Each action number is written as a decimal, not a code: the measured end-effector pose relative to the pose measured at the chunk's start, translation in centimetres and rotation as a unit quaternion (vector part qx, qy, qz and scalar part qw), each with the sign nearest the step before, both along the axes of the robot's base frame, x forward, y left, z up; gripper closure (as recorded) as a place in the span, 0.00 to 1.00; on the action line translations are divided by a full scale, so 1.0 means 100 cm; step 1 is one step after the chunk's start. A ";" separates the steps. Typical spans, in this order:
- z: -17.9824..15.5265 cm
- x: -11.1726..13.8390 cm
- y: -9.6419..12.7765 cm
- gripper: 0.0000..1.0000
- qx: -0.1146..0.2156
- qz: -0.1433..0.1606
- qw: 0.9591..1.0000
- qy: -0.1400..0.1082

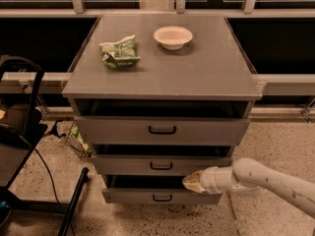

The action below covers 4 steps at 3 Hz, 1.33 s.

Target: Close middle drawer

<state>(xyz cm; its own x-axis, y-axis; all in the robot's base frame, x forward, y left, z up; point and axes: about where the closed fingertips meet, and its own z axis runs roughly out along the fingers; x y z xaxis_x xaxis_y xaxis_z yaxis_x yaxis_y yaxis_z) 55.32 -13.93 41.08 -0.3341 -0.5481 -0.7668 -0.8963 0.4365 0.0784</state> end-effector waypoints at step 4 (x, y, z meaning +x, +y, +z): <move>0.011 -0.029 -0.011 0.31 0.003 0.000 0.998 0.059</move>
Offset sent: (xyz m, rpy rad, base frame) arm -0.0225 -0.0088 0.0084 0.0028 0.0910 -0.0013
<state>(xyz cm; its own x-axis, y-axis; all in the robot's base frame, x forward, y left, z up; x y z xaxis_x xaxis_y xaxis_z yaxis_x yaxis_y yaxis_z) 52.43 -15.01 42.14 -0.4227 -0.5439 -0.7249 -0.8802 0.4367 0.1855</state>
